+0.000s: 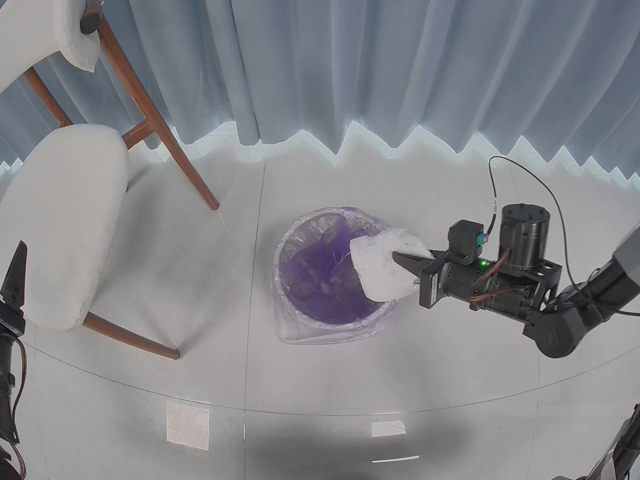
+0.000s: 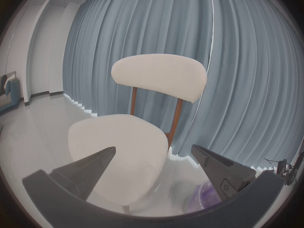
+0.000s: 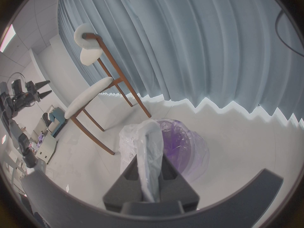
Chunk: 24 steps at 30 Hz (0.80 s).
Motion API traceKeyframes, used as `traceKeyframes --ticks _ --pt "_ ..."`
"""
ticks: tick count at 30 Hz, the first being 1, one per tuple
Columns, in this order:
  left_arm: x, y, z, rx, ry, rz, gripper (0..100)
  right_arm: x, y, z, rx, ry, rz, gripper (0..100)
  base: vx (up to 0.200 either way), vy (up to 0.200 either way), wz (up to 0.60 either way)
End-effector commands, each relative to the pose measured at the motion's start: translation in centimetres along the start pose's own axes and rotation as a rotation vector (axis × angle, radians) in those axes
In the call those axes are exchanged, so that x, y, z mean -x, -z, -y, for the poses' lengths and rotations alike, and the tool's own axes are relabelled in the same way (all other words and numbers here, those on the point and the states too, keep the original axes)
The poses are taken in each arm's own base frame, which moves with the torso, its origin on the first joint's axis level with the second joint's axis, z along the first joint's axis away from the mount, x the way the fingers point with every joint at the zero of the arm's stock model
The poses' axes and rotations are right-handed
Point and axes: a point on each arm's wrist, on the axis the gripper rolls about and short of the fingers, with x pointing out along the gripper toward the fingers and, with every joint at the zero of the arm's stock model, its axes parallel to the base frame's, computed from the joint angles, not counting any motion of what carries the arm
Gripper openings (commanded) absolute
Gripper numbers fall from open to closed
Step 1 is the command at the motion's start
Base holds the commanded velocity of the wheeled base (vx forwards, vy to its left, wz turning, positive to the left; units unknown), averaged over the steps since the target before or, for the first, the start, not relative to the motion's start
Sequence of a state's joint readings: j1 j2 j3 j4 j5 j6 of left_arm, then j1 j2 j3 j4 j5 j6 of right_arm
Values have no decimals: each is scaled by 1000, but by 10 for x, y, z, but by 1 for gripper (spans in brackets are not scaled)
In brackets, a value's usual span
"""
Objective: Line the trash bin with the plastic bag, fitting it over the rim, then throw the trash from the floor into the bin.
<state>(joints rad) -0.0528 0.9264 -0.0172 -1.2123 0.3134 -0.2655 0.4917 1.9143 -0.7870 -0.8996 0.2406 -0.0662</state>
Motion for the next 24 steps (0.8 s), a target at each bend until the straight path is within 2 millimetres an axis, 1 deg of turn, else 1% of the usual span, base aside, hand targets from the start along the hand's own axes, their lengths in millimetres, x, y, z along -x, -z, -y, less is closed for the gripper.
traceKeyframes --ticks 1,2,3,4,5,6,10,12,13,15,17,22,24 --pt "6 -3 -7 -55 -52 40 100 -44 38 9 8 18 -58 0 0 0 0" --pt "6 -3 -7 -61 -52 39 100 -49 41 10 8 17 -64 0 0 0 0" --pt "7 -3 -7 -63 -51 41 100 -50 42 10 8 17 -64 0 0 0 0" --pt "6 -3 -7 -65 -54 42 100 -61 48 15 6 24 -67 0 0 0 0" --pt "6 -3 -7 -65 -54 42 100 -61 48 15 6 24 -67 0 0 0 0" --pt "6 -3 -8 -67 -60 44 100 -74 52 24 6 40 -58 0 0 0 0" --pt "6 -4 -10 -77 -86 51 100 -96 55 31 8 58 -31 0 0 0 0" --pt "6 -4 -10 -78 -93 51 100 -102 54 32 11 68 -18 0 0 0 0" --pt "6 -2 -11 -85 -102 40 100 -111 52 34 16 73 4 0 0 0 0" --pt "6 -1 -11 -86 -104 30 100 -118 52 36 20 76 20 0 0 0 0" --pt "7 -2 -12 -87 -107 30 100 -121 54 35 20 74 20 0 0 0 0" --pt "7 -2 -12 -87 -111 35 100 -121 51 28 22 61 41 0 0 0 0" --pt "7 -2 -12 -89 -113 33 100 -120 53 27 20 58 34 0 0 0 0"
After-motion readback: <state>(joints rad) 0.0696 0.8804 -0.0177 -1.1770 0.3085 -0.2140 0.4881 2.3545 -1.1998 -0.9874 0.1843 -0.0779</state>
